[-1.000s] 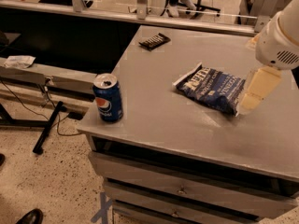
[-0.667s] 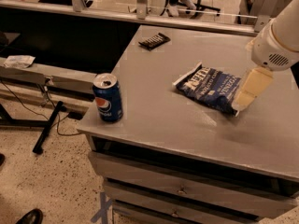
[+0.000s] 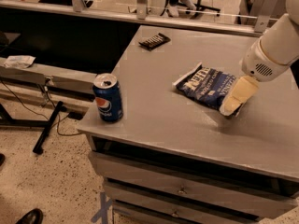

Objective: Move blue chip bag near rxbar chocolate

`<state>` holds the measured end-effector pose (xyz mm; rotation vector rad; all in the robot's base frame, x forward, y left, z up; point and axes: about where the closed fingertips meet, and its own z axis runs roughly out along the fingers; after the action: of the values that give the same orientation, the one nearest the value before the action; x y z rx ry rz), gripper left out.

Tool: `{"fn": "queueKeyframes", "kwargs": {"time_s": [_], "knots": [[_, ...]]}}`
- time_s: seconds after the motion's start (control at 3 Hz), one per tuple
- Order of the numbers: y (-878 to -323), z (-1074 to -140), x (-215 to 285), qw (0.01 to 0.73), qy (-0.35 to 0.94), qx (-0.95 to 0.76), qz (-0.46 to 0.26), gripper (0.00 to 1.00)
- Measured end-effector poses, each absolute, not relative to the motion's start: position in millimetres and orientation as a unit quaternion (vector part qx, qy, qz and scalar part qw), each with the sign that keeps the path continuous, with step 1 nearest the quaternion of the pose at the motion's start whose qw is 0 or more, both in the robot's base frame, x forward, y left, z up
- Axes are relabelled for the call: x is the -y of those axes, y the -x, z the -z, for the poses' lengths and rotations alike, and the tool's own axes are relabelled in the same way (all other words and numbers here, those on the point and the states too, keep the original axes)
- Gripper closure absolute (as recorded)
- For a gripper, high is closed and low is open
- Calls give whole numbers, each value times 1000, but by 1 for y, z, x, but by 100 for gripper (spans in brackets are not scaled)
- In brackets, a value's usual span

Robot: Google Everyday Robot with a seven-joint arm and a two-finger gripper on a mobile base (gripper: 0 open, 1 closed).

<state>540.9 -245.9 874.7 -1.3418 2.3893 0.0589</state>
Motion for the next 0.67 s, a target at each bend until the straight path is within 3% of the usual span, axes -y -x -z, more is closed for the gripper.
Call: {"fn": "queueKeyframes", "kwargs": {"time_s": [0.67], "knots": [[-552, -874, 241, 226, 467, -854, -34, 50]]}}
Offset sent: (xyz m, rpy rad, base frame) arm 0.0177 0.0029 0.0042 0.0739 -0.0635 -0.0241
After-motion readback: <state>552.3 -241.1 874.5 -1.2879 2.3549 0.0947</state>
